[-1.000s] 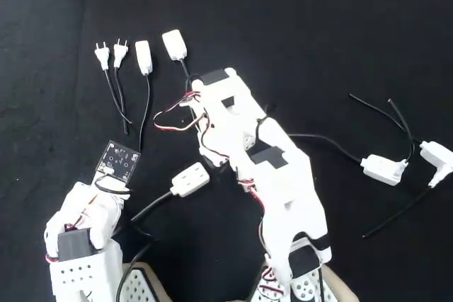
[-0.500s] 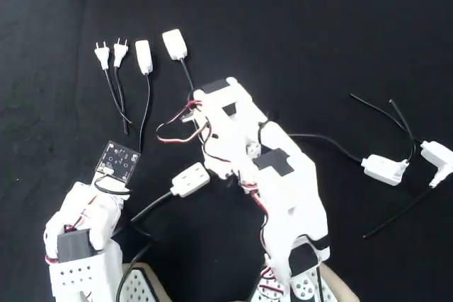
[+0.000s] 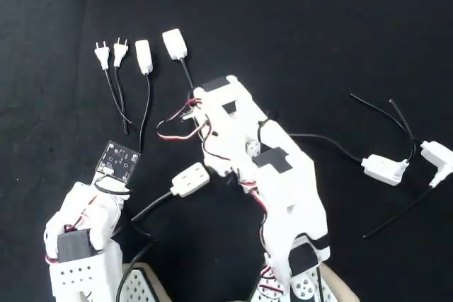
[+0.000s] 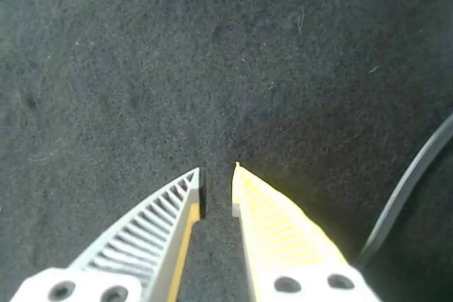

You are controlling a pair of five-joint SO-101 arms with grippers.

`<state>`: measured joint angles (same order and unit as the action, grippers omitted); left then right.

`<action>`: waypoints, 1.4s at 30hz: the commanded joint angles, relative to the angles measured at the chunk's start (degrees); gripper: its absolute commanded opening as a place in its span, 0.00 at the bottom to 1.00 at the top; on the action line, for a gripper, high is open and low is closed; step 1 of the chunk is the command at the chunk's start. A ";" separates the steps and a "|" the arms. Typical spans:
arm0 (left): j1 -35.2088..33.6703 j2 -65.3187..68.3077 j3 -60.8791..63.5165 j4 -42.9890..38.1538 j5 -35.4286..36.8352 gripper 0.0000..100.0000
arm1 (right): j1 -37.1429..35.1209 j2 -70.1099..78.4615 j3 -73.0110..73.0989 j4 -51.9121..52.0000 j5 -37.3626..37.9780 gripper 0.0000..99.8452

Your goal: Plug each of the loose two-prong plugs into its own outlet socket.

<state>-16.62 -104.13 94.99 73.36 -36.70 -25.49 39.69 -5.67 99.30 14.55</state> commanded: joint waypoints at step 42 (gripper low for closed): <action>-0.57 0.00 -0.22 0.26 -0.44 0.09 | -0.18 -1.01 -10.59 -0.79 -2.20 0.01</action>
<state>-16.62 -104.13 94.99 73.36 -36.70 -24.79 44.53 -15.96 99.21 13.49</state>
